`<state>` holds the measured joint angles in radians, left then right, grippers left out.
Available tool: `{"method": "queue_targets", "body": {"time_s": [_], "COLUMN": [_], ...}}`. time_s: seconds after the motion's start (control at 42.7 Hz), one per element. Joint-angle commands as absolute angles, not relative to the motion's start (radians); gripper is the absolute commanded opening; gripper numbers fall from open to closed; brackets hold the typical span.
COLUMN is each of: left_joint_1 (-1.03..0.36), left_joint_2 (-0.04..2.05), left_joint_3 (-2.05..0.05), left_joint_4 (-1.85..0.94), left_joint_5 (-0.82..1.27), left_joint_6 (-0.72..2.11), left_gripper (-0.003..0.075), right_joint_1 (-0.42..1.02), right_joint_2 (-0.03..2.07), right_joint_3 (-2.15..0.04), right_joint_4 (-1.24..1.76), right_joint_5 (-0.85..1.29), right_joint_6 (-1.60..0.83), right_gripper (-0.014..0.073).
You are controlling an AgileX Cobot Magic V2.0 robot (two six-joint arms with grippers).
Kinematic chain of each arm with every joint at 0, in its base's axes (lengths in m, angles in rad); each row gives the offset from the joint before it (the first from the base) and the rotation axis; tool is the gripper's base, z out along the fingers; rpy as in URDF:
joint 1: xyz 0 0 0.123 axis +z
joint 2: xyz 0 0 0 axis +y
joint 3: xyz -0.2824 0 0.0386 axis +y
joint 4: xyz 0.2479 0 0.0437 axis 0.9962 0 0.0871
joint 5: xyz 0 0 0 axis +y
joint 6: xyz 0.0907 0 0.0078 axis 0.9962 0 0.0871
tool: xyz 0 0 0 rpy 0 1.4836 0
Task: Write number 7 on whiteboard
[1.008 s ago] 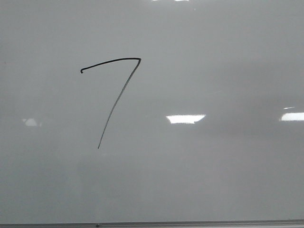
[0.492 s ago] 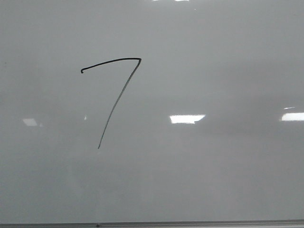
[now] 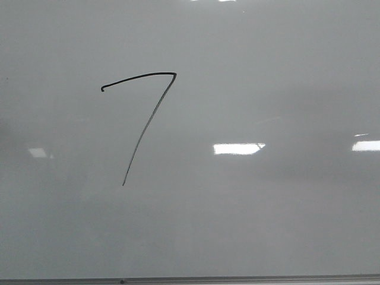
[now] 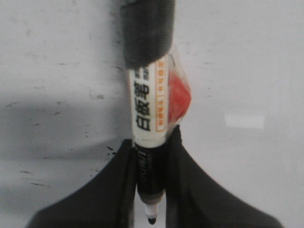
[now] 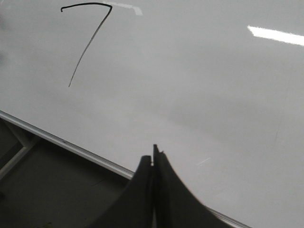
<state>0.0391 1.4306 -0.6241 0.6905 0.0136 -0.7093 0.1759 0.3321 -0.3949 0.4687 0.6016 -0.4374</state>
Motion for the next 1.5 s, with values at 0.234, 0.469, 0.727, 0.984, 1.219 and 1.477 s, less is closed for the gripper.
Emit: {"method": "queue_targets", "body": {"time_s": [0.234,0.469,0.727,0.984,1.219,1.477], "left_joint_1": [0.046,0.046,0.046,0.044,0.026,-0.111], "left_joint_2": [1.409,1.390,1.385,1.343,1.250,0.932], "left_joint_3": [-0.660,-0.660,-0.660,-0.660,-0.645,-0.536], "left_joint_4": [0.678,0.708,0.708,0.747,0.729,0.725], "left_joint_5": [-0.009,0.005,0.014,0.029,0.039,0.064], "left_joint_6": [-0.710,-0.710,-0.710,-0.710,-0.710,-0.710], "left_gripper": [0.0077,0.0378,0.0391,0.0391,0.0484,0.0390], "right_joint_1": [0.171,0.171,0.171,0.171,0.171,0.171], "right_joint_2": [0.337,0.337,0.337,0.337,0.337,0.337], "right_joint_3": [-0.423,-0.423,-0.423,-0.423,-0.423,-0.423], "right_joint_4": [0.483,0.483,0.483,0.483,0.483,0.483], "right_joint_5": [0.522,0.522,0.522,0.522,0.522,0.522], "right_joint_6": [-0.440,-0.440,-0.440,-0.440,-0.440,-0.440], "right_gripper": [-0.0062,-0.0062,-0.0062,-0.0062,-0.0062,-0.0062]}}
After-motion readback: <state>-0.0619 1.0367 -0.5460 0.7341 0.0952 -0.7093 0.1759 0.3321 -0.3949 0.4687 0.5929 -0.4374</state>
